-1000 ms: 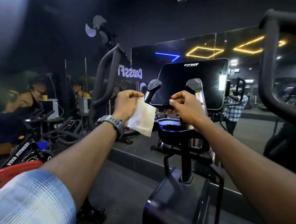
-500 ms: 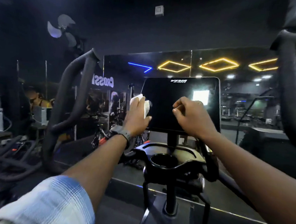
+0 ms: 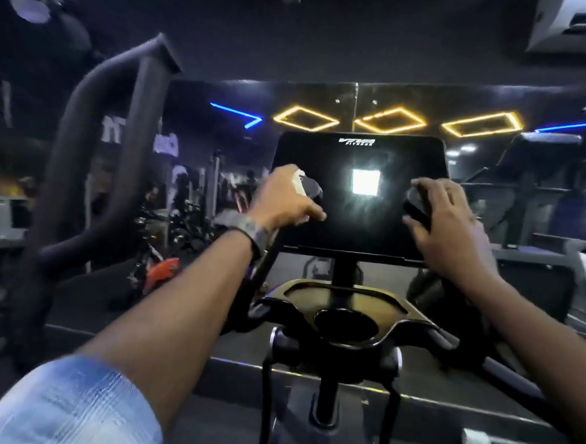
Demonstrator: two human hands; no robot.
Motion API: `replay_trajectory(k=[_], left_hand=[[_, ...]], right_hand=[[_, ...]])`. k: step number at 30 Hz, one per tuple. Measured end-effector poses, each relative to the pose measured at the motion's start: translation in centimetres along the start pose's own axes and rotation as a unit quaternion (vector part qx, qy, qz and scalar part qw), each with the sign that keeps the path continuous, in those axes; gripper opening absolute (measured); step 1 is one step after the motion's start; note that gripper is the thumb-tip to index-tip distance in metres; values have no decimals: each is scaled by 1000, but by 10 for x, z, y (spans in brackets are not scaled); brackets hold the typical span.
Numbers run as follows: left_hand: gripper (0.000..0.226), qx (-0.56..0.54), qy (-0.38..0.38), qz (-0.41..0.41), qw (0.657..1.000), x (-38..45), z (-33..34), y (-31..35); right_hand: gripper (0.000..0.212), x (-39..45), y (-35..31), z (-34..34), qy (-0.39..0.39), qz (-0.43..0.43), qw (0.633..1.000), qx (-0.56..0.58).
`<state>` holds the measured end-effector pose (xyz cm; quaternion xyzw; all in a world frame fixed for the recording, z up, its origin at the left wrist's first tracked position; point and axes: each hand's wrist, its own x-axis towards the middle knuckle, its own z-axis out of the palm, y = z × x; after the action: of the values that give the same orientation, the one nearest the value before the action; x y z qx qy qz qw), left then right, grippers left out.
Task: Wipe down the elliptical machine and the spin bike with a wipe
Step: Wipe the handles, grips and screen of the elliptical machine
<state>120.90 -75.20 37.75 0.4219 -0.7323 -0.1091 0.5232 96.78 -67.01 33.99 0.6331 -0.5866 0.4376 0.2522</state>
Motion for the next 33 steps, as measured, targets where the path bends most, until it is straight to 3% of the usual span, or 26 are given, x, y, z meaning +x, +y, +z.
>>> replay_trajectory(k=[3, 5, 9, 12, 13, 15, 17, 19, 21, 24, 28, 31, 33], left_hand=[[50, 232, 89, 138, 959, -13, 9, -10], [48, 271, 102, 240, 927, -26, 9, -12], [52, 293, 26, 332, 896, -16, -2, -19], [53, 329, -41, 344, 879, -16, -10, -16], [54, 331, -56, 350, 875, -16, -13, -15], [58, 322, -79, 364, 871, -21, -19, -16], [61, 305, -93, 373, 871, -35, -25, -22], [60, 296, -114, 367, 874, -55, -28, -32], [65, 302, -141, 347, 877, -64, -31, -39], [71, 260, -147, 301, 906, -47, -31, -26], [60, 200, -112, 212, 950, -18, -22, -2], [60, 207, -60, 236, 948, -49, -15, -15], [62, 233, -81, 253, 935, -85, -15, -38]], right_hand=[[54, 1, -6, -2, 18, -1, 1000, -1], [56, -2, -10, -3, 23, 6, 1000, -2], [52, 0, -18, -7, 2, 54, 998, -44], [42, 10, -49, -9, 68, 17, 996, -63], [38, 18, -69, -8, 79, -6, 997, -16], [30, 30, -116, -1, 20, 6, 989, 147], [29, 36, -155, 6, -66, 109, 951, 280], [34, 38, -177, 13, -121, 258, 884, 372], [37, 41, -183, 15, -114, 376, 792, 467], [48, 45, -178, 15, -72, 455, 668, 584], [78, 44, -161, 15, -95, 463, 590, 654], [88, 42, -155, 16, -116, 471, 566, 667], [93, 41, -153, 17, -142, 470, 561, 666]])
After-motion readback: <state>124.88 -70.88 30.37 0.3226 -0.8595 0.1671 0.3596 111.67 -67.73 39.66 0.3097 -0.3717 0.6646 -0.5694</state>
